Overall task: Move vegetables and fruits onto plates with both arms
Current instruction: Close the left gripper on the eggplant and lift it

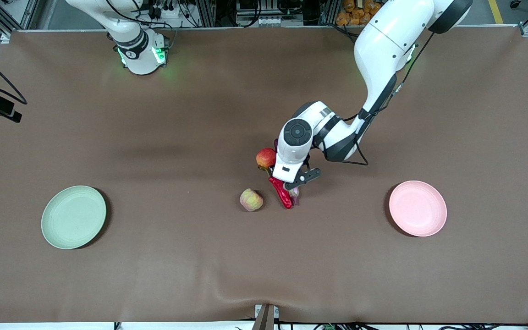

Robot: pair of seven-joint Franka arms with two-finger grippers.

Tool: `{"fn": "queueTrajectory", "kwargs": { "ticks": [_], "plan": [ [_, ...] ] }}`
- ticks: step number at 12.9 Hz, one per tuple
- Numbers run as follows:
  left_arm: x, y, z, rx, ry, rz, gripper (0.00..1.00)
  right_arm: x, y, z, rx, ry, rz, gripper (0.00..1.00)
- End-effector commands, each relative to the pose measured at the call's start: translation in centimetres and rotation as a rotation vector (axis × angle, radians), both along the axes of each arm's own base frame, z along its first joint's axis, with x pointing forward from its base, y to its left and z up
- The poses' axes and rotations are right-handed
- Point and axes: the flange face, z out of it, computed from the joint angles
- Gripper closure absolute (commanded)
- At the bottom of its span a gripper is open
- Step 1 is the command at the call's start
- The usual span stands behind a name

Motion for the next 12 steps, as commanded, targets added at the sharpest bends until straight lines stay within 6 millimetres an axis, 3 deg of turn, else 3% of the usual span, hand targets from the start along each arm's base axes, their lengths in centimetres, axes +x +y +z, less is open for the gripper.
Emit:
{"fn": "queueTrajectory", "kwargs": {
  "ticks": [1, 10, 12],
  "plan": [
    [-0.1, -0.1, -1.0, 0.014, -0.008, 0.004, 0.15, 0.2, 0.5, 0.4, 0.014, 0.001, 0.006, 0.0],
    [-0.9, 0.5, -2.6, 0.037, 0.017, -0.004, 0.22, 0.2, 0.5, 0.3, 0.014, 0.003, 0.003, 0.0],
    [-1.0, 0.4, -2.5, 0.036, 0.015, -0.007, 0.33, 0.5, 0.6, 0.0, 0.013, 0.009, 0.01, 0.0]
  ]
}}
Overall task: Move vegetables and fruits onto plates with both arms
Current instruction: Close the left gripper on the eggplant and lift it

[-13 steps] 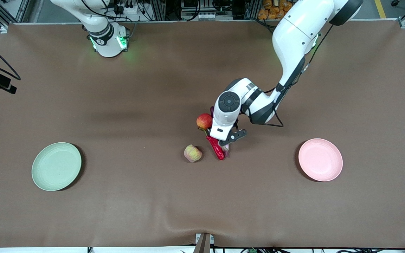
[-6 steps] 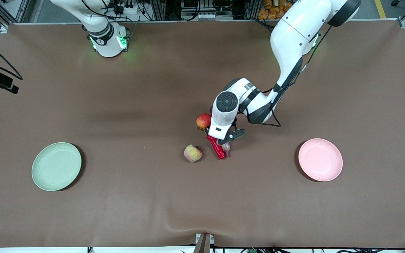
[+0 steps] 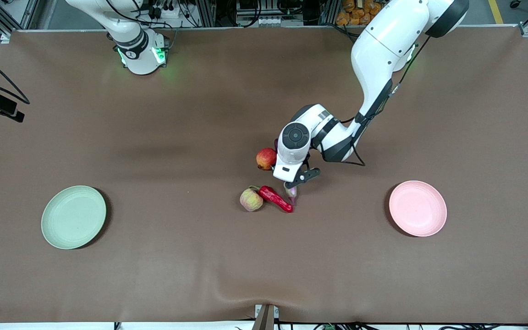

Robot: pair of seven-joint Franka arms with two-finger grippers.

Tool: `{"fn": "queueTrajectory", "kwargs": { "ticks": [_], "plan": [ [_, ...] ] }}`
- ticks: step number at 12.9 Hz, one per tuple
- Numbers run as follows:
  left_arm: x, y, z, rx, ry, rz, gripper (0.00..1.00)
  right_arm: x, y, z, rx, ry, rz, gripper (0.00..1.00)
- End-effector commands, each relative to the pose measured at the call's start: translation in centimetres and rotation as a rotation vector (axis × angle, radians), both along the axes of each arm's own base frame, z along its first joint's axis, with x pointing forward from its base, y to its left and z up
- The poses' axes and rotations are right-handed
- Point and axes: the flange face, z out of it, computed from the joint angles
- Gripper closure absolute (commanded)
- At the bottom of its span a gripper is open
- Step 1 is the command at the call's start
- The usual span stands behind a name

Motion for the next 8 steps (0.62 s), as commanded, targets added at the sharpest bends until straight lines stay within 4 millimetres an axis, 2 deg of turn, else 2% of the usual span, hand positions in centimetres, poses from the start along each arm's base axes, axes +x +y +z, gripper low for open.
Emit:
{"fn": "queueTrajectory", "kwargs": {
  "ticks": [1, 2, 3, 5, 6, 8],
  "plan": [
    [0.1, 0.0, 0.2, 0.008, -0.024, -0.003, 0.49, 0.7, 0.7, -0.5, 0.012, 0.015, 0.014, 0.0],
    [0.2, -0.1, 0.3, 0.006, -0.025, -0.007, 0.9, 0.9, 1.6, -0.5, 0.012, 0.017, 0.032, 0.0],
    [0.4, 0.0, 0.5, 0.004, -0.029, -0.005, 1.0, 1.1, 2.1, -0.9, 0.011, 0.023, 0.041, 0.0],
    [1.1, 0.8, 0.9, 0.002, -0.034, -0.008, 1.0, 1.6, 2.4, -1.7, 0.012, 0.038, 0.047, 0.0],
    [2.5, 2.1, 2.4, 0.0, -0.047, -0.008, 1.0, 2.0, 2.5, -2.7, 0.011, 0.055, 0.05, 0.0],
    [4.9, 6.0, 7.0, 0.037, -0.041, -0.05, 1.0, 2.2, 2.9, -3.3, 0.014, 0.071, 0.058, 0.0]
  ]
}}
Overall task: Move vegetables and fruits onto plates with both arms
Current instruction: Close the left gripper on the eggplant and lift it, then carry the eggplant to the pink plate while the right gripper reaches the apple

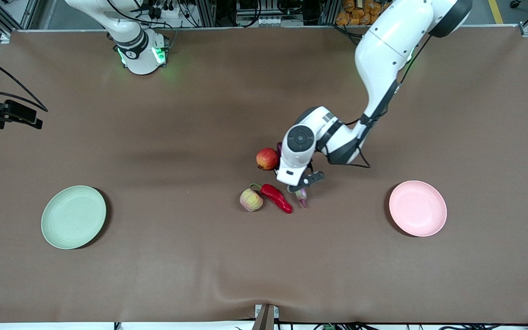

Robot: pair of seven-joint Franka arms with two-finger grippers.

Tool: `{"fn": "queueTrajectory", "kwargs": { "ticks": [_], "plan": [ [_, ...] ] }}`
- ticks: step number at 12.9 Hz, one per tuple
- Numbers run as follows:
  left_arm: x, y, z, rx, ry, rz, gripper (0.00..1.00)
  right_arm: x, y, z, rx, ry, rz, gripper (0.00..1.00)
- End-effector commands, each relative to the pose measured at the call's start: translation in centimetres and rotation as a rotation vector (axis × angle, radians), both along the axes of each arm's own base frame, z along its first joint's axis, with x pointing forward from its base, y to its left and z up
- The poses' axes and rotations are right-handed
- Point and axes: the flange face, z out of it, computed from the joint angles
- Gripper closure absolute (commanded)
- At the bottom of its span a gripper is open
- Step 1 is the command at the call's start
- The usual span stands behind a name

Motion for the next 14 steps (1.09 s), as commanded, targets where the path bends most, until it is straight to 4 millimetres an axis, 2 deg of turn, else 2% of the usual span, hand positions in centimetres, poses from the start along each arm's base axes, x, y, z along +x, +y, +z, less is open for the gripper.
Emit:
{"fn": "queueTrajectory", "kwargs": {
  "ticks": [1, 3, 4, 5, 7, 9, 11, 13, 14],
  "plan": [
    [2.9, 5.7, 6.9, 0.065, 0.0, -0.068, 1.0, 0.6, 1.6, -0.1, 0.007, 0.009, 0.024, 0.0],
    [4.8, 10.2, 9.8, 0.089, 0.022, -0.106, 1.0, 1.4, 4.6, -0.9, 0.004, 0.013, 0.068, 0.0],
    [5.9, 13.0, 10.5, 0.096, 0.039, -0.12, 1.0, 2.1, 7.2, -1.4, -0.003, -0.007, 0.112, 0.0],
    [6.9, 15.6, 11.4, 0.099, 0.047, -0.127, 1.0, 3.1, 9.0, -2.1, -0.004, -0.036, 0.118, 0.0],
    [8.7, 21.0, 12.3, 0.095, 0.063, -0.159, 1.0, 5.8, 10.7, -5.9, 0.021, -0.054, 0.042, 0.0],
    [10.1, 25.8, 12.2, 0.084, 0.078, -0.183, 1.0, 8.4, 14.5, -10.1, 0.145, -0.08, -0.019, 0.0],
    [11.1, 30.1, 11.6, 0.071, 0.091, -0.201, 1.0, 9.8, 17.6, -13.6, 0.176, -0.074, -0.116, 0.0],
    [11.9, 33.2, 11.3, 0.065, 0.085, -0.204, 1.0, 10.9, 20.0, -15.6, 0.178, -0.108, -0.204, 0.0],
    [12.3, 34.4, 11.4, 0.064, 0.07, -0.203, 1.0, 11.0, 22.2, -17.0, 0.175, -0.104, -0.257, 0.0]
  ]
}}
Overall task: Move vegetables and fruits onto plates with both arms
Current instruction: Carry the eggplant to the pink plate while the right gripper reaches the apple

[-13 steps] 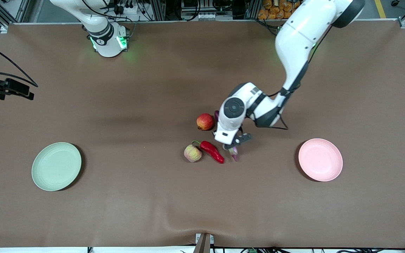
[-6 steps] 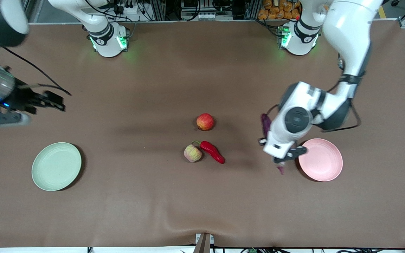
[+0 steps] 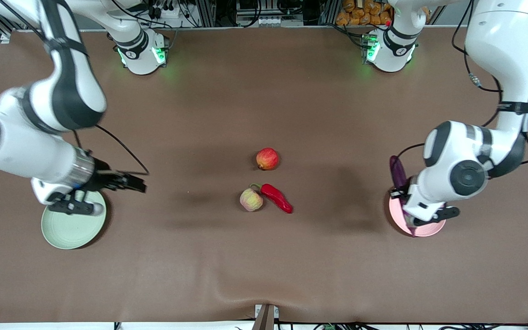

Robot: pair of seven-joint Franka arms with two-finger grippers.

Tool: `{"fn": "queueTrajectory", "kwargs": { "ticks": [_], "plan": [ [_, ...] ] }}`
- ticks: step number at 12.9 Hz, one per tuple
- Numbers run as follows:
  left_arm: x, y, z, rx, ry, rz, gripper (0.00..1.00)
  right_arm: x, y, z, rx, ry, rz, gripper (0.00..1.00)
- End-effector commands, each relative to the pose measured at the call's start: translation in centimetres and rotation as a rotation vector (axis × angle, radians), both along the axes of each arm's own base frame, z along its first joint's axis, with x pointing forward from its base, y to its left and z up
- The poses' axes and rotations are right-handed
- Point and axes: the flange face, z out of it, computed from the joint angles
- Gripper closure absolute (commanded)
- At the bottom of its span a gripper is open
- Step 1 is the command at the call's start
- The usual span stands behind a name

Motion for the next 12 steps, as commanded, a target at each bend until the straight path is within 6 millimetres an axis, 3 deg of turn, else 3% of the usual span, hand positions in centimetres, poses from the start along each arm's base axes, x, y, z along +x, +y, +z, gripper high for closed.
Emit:
{"fn": "queueTrajectory", "kwargs": {
  "ticks": [1, 4, 6, 9, 12],
  "plan": [
    [0.7, 2.3, 0.0, 0.022, -0.044, -0.022, 1.0, 0.5, 5.9, -2.3, 0.012, 0.013, -0.153, 0.0],
    [1.6, 5.5, -2.1, 0.044, -0.075, -0.02, 1.0, 0.1, 13.6, -9.1, 0.023, 0.035, -0.417, 0.0],
    [1.5, 6.2, -4.3, 0.024, -0.061, -0.054, 1.0, -0.2, 18.8, -12.5, 0.036, 0.03, -0.514, 0.0],
    [1.3, 8.5, -7.4, -0.004, -0.071, -0.065, 1.0, -0.5, 22.6, -15.6, 0.1, -0.025, -0.625, 0.0],
    [0.7, 8.3, -8.3, -0.009, -0.056, -0.072, 1.0, -1.0, 23.4, -18.6, 0.084, 0.006, -0.657, 0.0]
  ]
}}
